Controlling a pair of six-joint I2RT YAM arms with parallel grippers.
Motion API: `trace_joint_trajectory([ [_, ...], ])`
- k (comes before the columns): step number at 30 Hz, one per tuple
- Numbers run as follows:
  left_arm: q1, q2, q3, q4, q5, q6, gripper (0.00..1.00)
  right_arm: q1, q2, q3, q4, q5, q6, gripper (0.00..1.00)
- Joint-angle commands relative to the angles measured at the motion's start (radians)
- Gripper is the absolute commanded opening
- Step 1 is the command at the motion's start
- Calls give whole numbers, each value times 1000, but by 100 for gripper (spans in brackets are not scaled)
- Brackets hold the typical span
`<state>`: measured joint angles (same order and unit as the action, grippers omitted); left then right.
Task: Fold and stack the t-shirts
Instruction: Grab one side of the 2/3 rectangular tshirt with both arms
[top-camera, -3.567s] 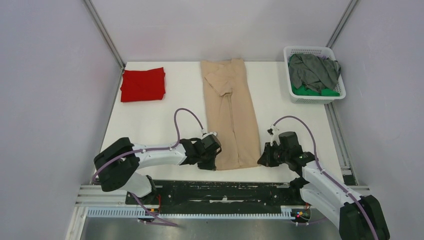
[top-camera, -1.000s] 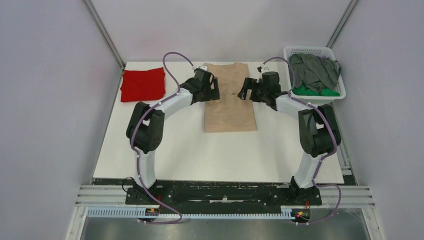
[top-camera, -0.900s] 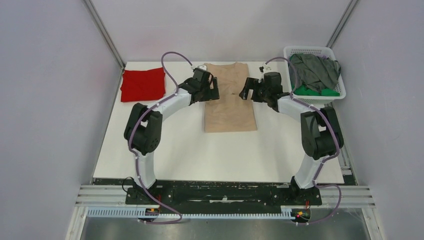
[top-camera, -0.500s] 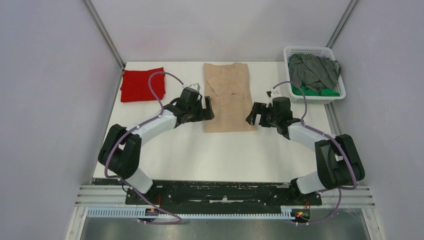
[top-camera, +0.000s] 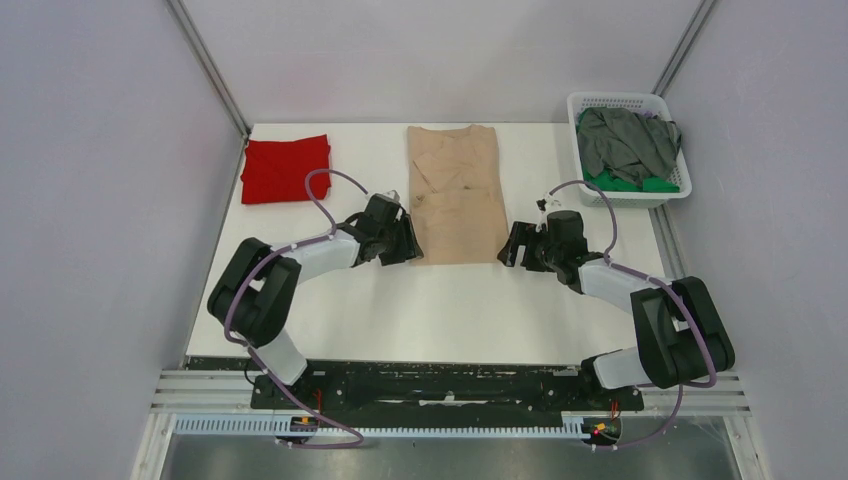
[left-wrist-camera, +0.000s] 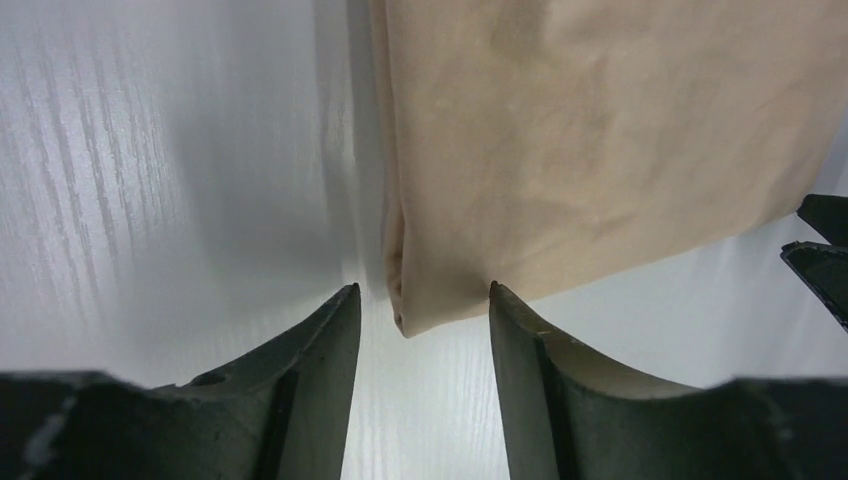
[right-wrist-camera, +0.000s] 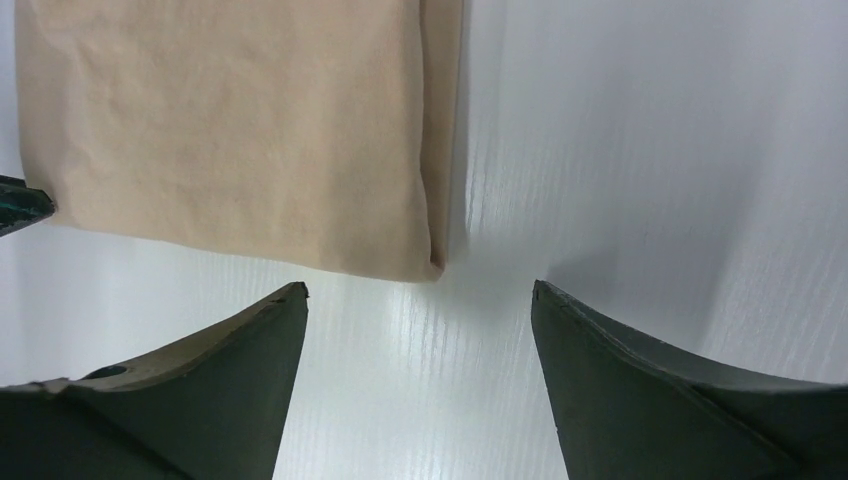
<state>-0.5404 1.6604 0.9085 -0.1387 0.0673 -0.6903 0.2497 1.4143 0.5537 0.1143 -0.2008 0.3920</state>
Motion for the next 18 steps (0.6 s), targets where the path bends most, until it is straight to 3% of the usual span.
trace_joint_trajectory([
  [1, -4, 33, -18, 46, 22, -54, 53, 0, -14, -18, 67, -6, 28, 82],
  [7, -13, 57, -16, 45, 15, -58, 45, 0, -2, -21, 83, -16, 37, 76],
  [12, -26, 90, -3, 47, 35, -61, 23, 0, 15, -26, 90, -46, 48, 67],
  [15, -32, 92, -5, 47, 22, -64, 5, 0, 30, -28, 94, -45, 54, 58],
  [18, -33, 90, -5, 47, 14, -64, 2, 3, 52, -26, 97, -59, 61, 54],
])
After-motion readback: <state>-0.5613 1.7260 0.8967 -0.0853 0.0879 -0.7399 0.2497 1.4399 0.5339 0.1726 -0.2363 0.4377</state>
